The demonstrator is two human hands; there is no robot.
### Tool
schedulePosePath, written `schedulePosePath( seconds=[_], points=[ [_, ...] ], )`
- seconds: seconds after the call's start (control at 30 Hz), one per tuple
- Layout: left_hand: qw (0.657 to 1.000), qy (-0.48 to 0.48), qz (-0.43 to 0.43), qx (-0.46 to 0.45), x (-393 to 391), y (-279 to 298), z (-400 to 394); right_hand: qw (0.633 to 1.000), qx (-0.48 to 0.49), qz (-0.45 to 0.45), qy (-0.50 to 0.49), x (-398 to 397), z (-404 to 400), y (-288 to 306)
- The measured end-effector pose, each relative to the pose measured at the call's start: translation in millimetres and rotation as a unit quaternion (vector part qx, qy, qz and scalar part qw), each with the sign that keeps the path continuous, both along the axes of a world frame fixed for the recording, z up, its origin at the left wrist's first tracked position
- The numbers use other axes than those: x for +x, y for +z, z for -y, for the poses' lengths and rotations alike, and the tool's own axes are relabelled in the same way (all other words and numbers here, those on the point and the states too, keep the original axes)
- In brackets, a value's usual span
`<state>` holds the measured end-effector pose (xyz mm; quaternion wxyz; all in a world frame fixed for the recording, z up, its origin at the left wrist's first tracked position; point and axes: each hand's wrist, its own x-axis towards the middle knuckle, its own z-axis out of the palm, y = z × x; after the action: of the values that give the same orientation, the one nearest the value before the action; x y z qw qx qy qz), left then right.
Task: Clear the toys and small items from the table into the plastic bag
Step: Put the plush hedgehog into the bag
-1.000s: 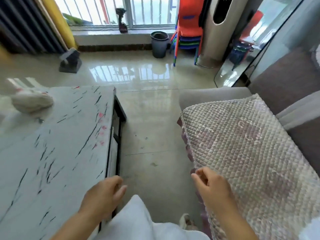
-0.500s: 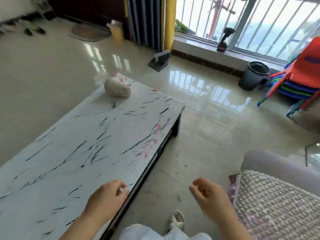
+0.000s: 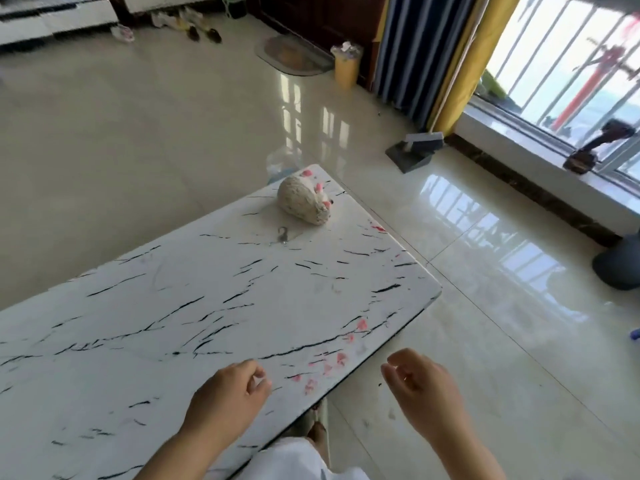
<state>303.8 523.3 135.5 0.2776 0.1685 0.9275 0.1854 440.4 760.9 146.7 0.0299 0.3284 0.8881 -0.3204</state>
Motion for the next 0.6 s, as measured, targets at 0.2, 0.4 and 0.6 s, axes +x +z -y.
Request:
schedulePosePath(
  seconds=[0.2,0.4,0.6],
  points=[
    [1.000,0.017,-0.004,0.001,-82.7,-17.9,-62.7,0.999,-0.010,-0.008,0.039,-90.7,-51.5,-17.4],
    [0.997,0.070,-0.012,0.032,-152.8,-46.7,-114.4,0.995,-0.018,0.007,0.100,-182.3,-90.5,-42.8],
    [0.989,0.138,-0.002,0.045,-217.4,-107.3,-162.3,0.988,-0.030,0.023,0.152,-287.4,-131.9,-99.0]
  ],
)
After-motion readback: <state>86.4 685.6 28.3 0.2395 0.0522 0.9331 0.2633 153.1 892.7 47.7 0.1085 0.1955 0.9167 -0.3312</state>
